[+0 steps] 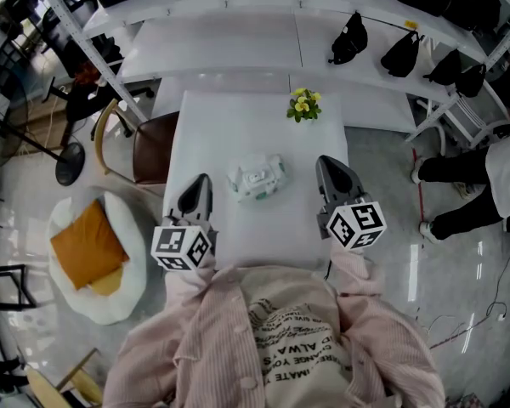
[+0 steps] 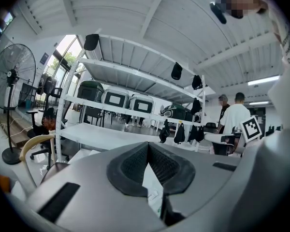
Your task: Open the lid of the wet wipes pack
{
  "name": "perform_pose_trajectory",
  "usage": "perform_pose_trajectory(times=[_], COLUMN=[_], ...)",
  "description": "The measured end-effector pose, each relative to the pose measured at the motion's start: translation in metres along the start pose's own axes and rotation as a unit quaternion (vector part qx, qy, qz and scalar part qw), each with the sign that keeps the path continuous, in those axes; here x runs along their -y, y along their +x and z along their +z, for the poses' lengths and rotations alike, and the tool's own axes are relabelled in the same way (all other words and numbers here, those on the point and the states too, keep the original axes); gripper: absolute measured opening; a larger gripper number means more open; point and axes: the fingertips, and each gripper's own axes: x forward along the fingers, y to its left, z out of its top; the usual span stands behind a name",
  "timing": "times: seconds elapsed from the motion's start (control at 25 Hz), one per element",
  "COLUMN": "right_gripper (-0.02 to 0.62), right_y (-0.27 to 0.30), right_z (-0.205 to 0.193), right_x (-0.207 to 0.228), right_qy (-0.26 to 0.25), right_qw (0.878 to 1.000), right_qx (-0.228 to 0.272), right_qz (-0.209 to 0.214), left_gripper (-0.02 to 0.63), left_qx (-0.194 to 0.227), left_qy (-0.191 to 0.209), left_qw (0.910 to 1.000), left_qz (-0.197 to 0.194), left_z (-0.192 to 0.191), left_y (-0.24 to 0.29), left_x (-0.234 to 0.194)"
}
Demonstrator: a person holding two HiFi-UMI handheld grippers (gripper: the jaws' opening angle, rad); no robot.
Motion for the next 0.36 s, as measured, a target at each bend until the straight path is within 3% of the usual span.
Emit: perform_pose_trajectory(times=[0.36], right_gripper=[0.0], right_y=[-0.0032], right_z=[-0.0003], right_x=[0.0007], right_qy=[0.0], right_qw=[1.0], right_qx=[0.001], right_qz=[-0.003], left_gripper=[0.0], left_qx=[-0.007], left_qy=[-0.001], left_qw=[1.0], left_qz=[0.004], left_z=[-0.0049], left_y=[-0.0025], left_x=[-0.0005])
